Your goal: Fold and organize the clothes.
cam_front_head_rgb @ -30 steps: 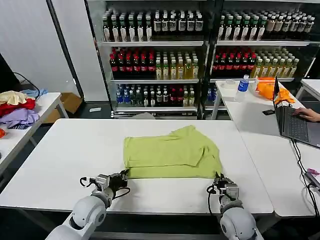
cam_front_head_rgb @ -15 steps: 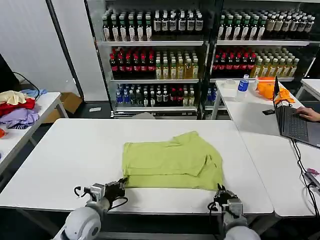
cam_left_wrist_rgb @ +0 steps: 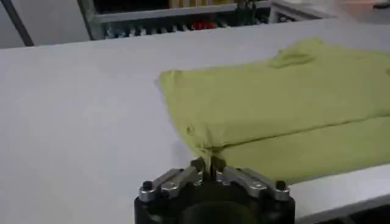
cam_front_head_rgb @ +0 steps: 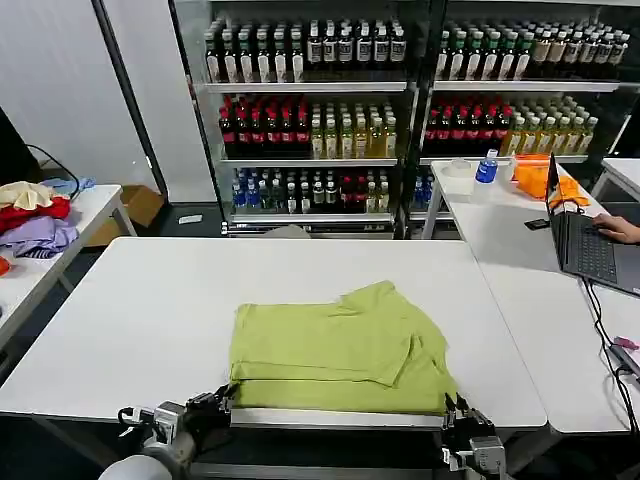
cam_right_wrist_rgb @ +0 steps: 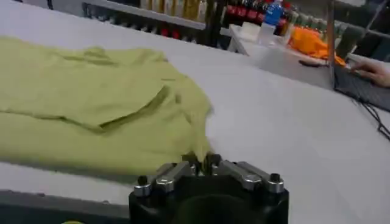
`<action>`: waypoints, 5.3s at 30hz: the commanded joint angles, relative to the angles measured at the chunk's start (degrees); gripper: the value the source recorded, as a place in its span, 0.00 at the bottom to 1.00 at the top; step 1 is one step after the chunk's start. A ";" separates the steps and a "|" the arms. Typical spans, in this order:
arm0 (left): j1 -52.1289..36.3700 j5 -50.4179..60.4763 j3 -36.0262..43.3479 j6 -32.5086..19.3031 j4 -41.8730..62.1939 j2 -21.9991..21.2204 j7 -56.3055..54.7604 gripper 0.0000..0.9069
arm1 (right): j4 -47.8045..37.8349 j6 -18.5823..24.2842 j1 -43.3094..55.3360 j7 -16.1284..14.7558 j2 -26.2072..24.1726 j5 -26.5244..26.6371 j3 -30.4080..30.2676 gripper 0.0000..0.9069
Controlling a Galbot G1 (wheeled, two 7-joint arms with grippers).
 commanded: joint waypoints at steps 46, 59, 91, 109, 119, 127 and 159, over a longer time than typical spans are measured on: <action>-49.22 -7.50 27.76 -0.14 40.83 -5.09 -1.95 1.00 | -60.47 -0.93 66.69 0.14 7.29 18.06 -18.12 1.00; -45.37 -8.81 26.45 -0.16 38.75 -3.36 -0.78 0.03 | -63.06 -1.49 66.26 -1.53 10.05 19.07 -20.28 0.00; -41.02 -11.51 20.75 -0.52 29.97 -1.49 -0.62 0.03 | -49.49 4.18 57.34 0.29 8.28 17.46 -18.29 0.00; -38.34 -12.61 17.81 -0.35 21.20 2.46 -0.76 0.03 | -28.01 4.87 44.36 -1.23 -0.39 15.58 -13.33 0.00; -32.72 -12.95 15.49 -0.33 14.87 6.29 -0.85 0.03 | -17.76 4.64 32.75 -1.75 -2.71 14.98 -10.28 0.00; -26.26 -12.07 13.93 -0.49 10.32 8.74 -0.59 0.03 | -11.37 4.84 24.78 -2.34 -3.13 12.94 -8.53 0.00; -12.75 -5.61 10.33 -1.38 6.92 8.56 -0.08 1.00 | -7.35 4.44 13.57 -1.72 -0.16 11.36 -5.57 0.00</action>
